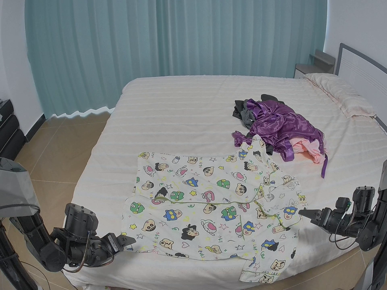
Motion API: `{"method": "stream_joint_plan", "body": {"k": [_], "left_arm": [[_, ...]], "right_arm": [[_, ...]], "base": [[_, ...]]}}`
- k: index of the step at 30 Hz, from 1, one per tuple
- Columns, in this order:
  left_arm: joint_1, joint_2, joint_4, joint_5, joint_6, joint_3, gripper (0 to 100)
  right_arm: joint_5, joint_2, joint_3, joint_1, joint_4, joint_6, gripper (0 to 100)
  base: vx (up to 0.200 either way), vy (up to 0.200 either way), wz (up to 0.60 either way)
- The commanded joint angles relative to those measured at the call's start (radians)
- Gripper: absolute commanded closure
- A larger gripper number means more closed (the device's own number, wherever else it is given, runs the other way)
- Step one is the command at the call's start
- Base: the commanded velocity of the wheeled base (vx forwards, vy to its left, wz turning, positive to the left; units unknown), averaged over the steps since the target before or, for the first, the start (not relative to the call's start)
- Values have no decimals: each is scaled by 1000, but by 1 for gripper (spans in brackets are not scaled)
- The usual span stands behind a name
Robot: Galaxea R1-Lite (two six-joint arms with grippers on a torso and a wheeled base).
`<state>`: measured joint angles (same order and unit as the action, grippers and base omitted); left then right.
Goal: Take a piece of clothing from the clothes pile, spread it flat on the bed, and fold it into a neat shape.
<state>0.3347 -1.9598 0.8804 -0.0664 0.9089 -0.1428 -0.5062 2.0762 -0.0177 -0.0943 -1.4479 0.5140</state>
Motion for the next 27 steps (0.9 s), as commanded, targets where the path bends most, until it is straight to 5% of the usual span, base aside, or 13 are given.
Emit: {"method": "stream_joint_plan", "body": {"k": [1, 10, 23, 24, 27], "left_arm": [[41, -79, 2, 42, 22, -28, 0], [76, -195, 0, 189, 85, -172, 0], [113, -274, -20, 295, 80, -245, 0], [110, -277, -24, 295, 80, -259, 100], [110, -277, -28, 298, 82, -261, 100]], "right_arm": [[6, 1, 18, 5, 1, 1, 0], [6, 9, 18, 21, 1, 3, 0], [8, 12, 18, 57, 1, 1, 0], [8, 16, 18, 67, 7, 0, 0], [8, 35, 18, 77, 20, -8, 0]], "base": [[0, 0, 0], [0, 0, 0], [0, 0, 0], [0, 0, 0], [0, 0, 0]]}}
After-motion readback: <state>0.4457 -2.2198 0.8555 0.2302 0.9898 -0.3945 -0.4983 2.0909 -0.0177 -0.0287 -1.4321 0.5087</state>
